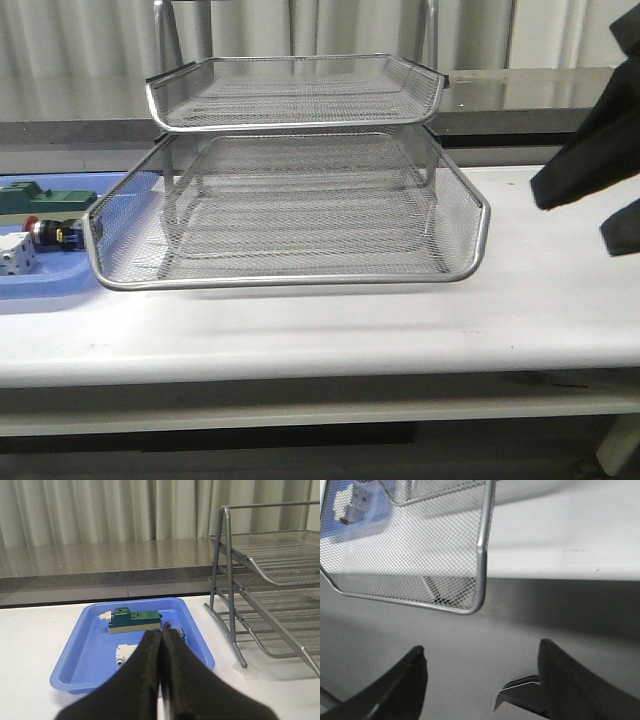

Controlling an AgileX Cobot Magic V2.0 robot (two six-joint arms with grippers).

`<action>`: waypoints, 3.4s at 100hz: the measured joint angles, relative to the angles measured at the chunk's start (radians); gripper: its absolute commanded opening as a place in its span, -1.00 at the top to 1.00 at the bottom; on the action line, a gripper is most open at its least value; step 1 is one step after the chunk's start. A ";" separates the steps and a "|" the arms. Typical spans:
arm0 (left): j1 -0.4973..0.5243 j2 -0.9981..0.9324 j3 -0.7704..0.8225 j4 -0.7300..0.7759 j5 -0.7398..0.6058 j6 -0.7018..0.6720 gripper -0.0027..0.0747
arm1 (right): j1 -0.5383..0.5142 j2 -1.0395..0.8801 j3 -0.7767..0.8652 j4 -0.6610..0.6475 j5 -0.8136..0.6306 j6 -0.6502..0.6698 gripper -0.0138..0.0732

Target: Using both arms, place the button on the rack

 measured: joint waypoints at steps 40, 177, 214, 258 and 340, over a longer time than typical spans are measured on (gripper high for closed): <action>0.000 0.000 0.000 0.000 0.000 0.000 0.99 | 0.000 -0.222 -0.193 -0.758 0.135 0.472 -0.43; 0.000 0.000 0.000 0.000 0.000 0.000 0.99 | 0.002 -0.653 -0.183 -0.975 0.478 0.629 0.82; 0.000 0.000 0.000 0.000 0.000 0.000 0.99 | 0.008 -0.653 -0.183 -0.975 0.484 0.629 0.82; 0.000 0.000 0.000 0.000 0.000 0.000 0.99 | 0.008 -0.653 -0.183 -0.975 0.484 0.629 0.82; 0.000 0.383 -0.449 -0.118 0.194 0.000 0.99 | 0.008 -0.653 -0.183 -0.973 0.485 0.622 0.82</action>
